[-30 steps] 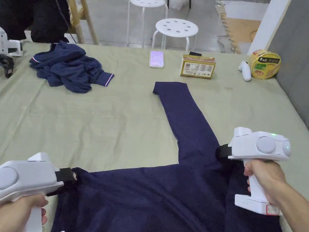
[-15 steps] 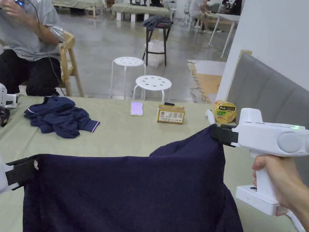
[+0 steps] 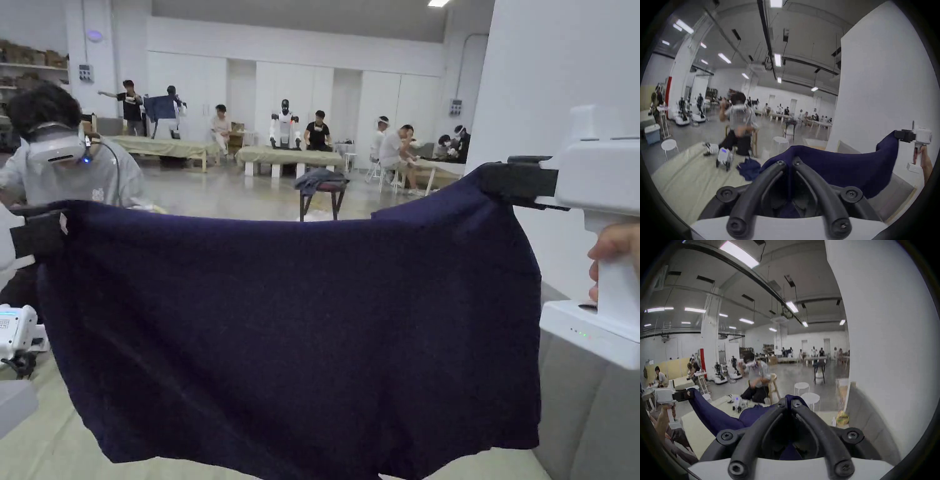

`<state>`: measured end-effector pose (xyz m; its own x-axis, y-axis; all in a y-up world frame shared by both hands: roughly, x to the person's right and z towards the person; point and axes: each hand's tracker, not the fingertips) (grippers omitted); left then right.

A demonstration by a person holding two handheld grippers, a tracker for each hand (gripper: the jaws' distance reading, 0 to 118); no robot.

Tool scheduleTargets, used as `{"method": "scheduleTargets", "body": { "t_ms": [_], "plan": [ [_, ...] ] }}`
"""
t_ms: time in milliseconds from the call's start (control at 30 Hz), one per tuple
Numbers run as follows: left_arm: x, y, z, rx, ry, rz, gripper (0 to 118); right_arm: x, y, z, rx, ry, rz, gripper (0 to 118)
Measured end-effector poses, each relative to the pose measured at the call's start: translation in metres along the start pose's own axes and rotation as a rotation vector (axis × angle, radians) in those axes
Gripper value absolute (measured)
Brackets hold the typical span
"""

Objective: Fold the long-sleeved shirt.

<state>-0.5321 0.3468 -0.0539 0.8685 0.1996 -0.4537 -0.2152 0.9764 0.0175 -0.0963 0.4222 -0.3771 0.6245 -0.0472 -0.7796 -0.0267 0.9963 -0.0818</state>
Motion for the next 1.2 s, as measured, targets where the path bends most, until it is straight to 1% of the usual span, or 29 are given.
{"method": "scheduleTargets", "body": {
  "t_ms": [33,67,100,133,200,267,367,433,533,633,700,800,933,1133,1200],
  "plan": [
    [0.006,0.016,-0.002,0.035,0.007,-0.019,8,0.000,0.017,0.004,0.044,-0.001,-0.019,1],
    [0.012,0.030,-0.004,0.052,-0.001,-0.047,8,-0.001,0.031,0.005,0.062,-0.020,-0.023,1],
    [0.020,0.047,-0.005,0.062,0.003,-0.064,8,-0.005,0.049,0.006,0.056,-0.054,0.028,1],
    [0.027,0.062,-0.006,0.073,0.009,-0.073,8,-0.006,0.065,0.008,0.074,-0.083,0.060,1],
    [0.042,0.089,-0.010,0.112,0.026,-0.117,8,-0.009,0.090,0.010,0.090,-0.084,0.044,1],
    [0.053,0.114,-0.015,0.118,0.046,-0.142,8,-0.012,0.113,0.013,0.125,-0.100,0.046,1],
    [0.062,0.151,-0.026,0.128,0.054,-0.145,8,-0.018,0.148,0.013,0.163,-0.130,0.058,1],
    [0.067,0.174,-0.035,0.127,0.061,-0.146,7,-0.018,0.171,0.010,0.183,-0.144,0.043,1],
    [0.071,0.204,-0.047,0.136,0.079,-0.156,7,-0.019,0.202,0.005,0.209,-0.174,0.049,1],
    [0.072,0.232,-0.056,0.160,0.088,-0.130,7,-0.022,0.230,-0.002,0.237,-0.187,0.056,1],
    [0.075,0.246,-0.063,0.172,0.097,-0.133,7,-0.024,0.245,-0.009,0.251,-0.207,0.075,1],
    [0.080,0.261,-0.079,0.194,0.138,-0.200,7,-0.021,0.262,-0.028,0.261,-0.220,0.087,1],
    [0.080,0.275,-0.112,0.196,0.157,-0.203,7,-0.010,0.274,-0.070,0.273,-0.241,0.078,1],
    [0.070,0.290,-0.178,0.182,0.191,-0.197,7,-0.003,0.275,-0.137,0.275,-0.269,0.095,1],
    [0.065,0.296,-0.199,0.180,0.202,-0.184,7,-0.002,0.276,-0.158,0.293,-0.279,0.111,1]
  ]
}}
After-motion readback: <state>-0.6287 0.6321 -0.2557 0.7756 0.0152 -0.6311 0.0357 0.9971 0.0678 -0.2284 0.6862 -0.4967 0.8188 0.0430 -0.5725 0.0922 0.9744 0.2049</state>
